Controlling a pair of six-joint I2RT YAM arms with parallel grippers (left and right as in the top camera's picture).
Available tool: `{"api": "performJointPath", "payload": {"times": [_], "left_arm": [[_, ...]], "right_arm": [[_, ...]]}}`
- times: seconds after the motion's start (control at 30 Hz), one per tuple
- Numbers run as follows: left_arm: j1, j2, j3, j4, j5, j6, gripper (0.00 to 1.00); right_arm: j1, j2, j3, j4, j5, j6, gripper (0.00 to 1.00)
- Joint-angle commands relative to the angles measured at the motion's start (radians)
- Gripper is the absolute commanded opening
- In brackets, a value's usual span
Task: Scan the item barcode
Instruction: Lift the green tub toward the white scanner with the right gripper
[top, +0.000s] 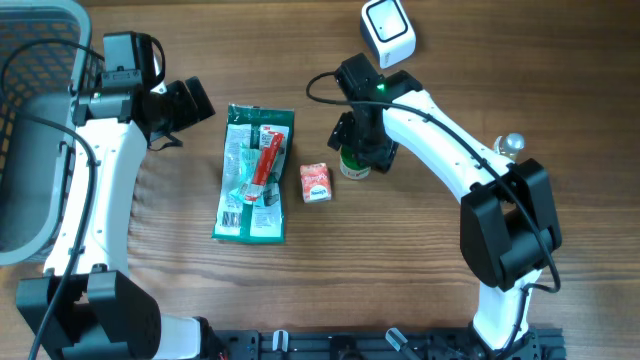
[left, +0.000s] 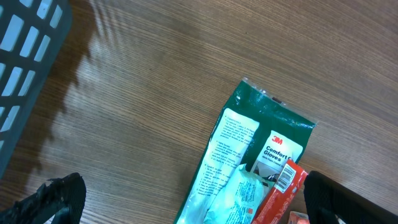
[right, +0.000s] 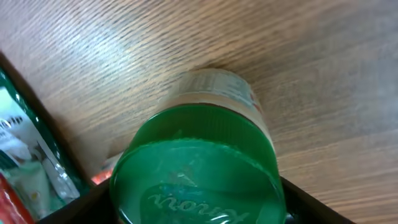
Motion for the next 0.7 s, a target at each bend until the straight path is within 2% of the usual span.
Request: {"api": "performJointPath", "payload": {"times": [0.0,0.13,0.2,0.5,0.67], "left_arm": [[0.002,-0.009,0.011,0.002,0.008,0.001,1.0],[0.002,-0.009,0.011,0.002,0.008,0.001,1.0],[0.002,-0.009,0.011,0.002,0.008,0.001,1.0],[0.002,-0.009,0.011,0.002,0.008,0.001,1.0],[0.002,-0.009,0.011,0.002,0.008,0.001,1.0]], "right_arm": [[0.004,0.008,0.022,0.002,-0.008,0.141,0.85],[0.004,0.008,0.022,0.002,0.007,0.169,0.86],[0.005,0.008,0.022,0.002,0.007,0.169,0.79],[0.026,0.008,0.022,-0.029,0.102,0.216,0.69],[0.026,0.008,0.022,-0.036,0.105,0.08,0.56]]}}
